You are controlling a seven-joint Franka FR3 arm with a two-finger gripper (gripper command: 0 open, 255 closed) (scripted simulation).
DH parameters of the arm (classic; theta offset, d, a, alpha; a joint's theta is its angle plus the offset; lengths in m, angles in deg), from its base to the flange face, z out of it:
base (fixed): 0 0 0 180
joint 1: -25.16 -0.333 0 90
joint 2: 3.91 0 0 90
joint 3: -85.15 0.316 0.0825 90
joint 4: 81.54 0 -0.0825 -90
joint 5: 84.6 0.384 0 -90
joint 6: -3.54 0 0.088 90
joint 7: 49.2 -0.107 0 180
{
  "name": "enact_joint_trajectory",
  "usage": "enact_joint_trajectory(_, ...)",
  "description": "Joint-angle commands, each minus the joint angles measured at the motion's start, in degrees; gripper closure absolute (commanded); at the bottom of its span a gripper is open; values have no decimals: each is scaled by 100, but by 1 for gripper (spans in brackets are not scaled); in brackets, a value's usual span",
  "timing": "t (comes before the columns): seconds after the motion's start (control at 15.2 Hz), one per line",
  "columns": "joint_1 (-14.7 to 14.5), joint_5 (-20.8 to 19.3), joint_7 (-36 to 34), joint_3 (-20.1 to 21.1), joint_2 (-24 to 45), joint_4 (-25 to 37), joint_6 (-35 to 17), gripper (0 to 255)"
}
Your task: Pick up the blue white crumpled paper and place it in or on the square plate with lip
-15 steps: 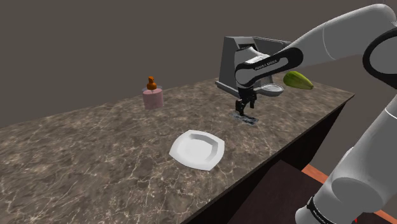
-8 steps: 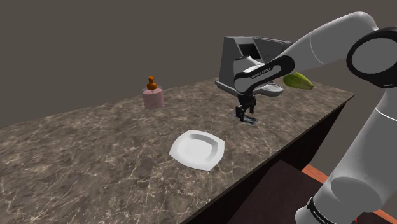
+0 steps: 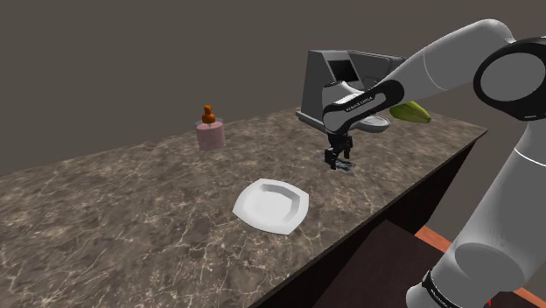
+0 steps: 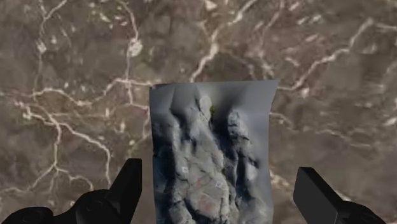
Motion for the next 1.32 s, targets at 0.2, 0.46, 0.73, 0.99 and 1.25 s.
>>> enact_joint_trajectory(0.2,0,0,0,0,0,0,0,255)
enact_joint_trajectory(0.46,-2,2,-3,2,5,9,4,255)
enact_joint_trajectory(0.73,-2,3,13,3,-43,31,72,255)
enact_joint_trajectory(0.99,-11,16,64,11,-200,172,366,255)
enact_joint_trajectory(1.25,-21,29,115,19,-339,332,661,255)
